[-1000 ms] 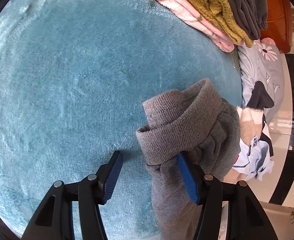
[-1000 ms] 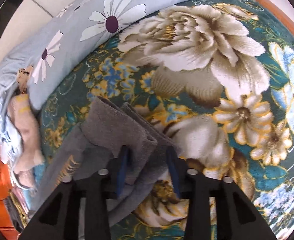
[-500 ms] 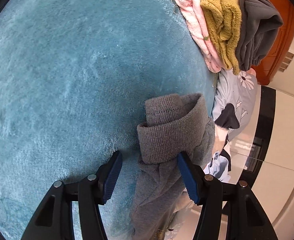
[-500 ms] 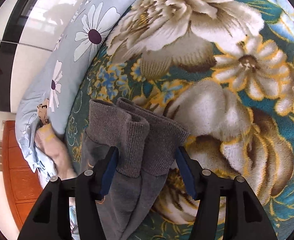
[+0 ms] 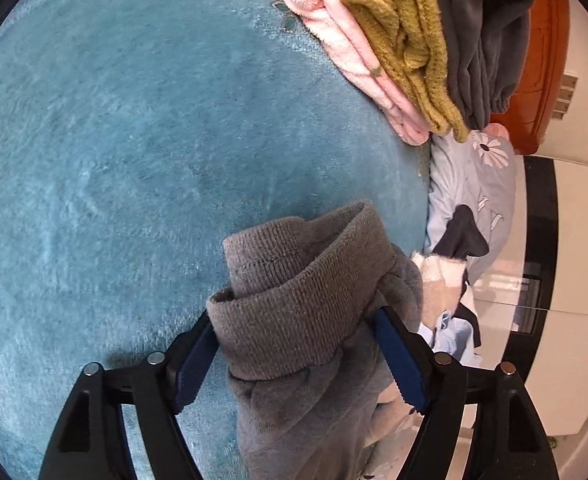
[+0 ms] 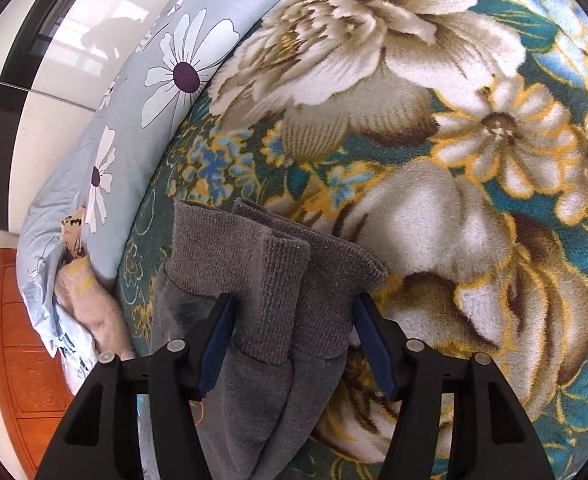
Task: Fold clothes
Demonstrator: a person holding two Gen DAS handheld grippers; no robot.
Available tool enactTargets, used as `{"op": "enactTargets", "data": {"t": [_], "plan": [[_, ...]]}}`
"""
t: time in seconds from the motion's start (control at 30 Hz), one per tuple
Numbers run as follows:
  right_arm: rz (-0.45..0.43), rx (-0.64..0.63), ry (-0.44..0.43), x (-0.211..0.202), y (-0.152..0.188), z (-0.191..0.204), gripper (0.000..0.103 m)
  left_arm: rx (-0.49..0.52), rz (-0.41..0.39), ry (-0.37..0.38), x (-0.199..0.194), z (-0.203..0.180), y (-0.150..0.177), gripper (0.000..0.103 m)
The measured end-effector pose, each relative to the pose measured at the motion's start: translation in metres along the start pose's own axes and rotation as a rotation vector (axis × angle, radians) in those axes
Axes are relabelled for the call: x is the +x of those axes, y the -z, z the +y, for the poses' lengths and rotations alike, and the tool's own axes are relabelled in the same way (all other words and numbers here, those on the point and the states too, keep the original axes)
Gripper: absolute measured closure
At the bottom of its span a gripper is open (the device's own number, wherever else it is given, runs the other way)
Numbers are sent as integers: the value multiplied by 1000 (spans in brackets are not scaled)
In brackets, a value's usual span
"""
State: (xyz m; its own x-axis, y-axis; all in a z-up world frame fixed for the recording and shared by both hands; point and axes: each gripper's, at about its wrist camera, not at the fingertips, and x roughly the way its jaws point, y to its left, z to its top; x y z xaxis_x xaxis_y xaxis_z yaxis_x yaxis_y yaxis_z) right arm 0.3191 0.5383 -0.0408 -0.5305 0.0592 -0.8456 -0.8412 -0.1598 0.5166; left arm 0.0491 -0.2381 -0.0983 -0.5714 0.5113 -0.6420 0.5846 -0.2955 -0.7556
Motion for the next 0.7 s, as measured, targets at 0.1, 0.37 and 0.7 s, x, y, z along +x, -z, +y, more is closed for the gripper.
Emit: {"op": "enactTargets", "data": {"t": [0.1,0.37,0.7], "plan": [[2,-29,12,0,-1,10,73,-30,-6,-89,0,-2,-3,58],[7,-156,-72,-22,-20,57,91,165,-31,-142,-51,-78,15,83],[-53,-244,-287,-95,-33,41,91,389,-32,-242,-120,-56,68,82]]}}
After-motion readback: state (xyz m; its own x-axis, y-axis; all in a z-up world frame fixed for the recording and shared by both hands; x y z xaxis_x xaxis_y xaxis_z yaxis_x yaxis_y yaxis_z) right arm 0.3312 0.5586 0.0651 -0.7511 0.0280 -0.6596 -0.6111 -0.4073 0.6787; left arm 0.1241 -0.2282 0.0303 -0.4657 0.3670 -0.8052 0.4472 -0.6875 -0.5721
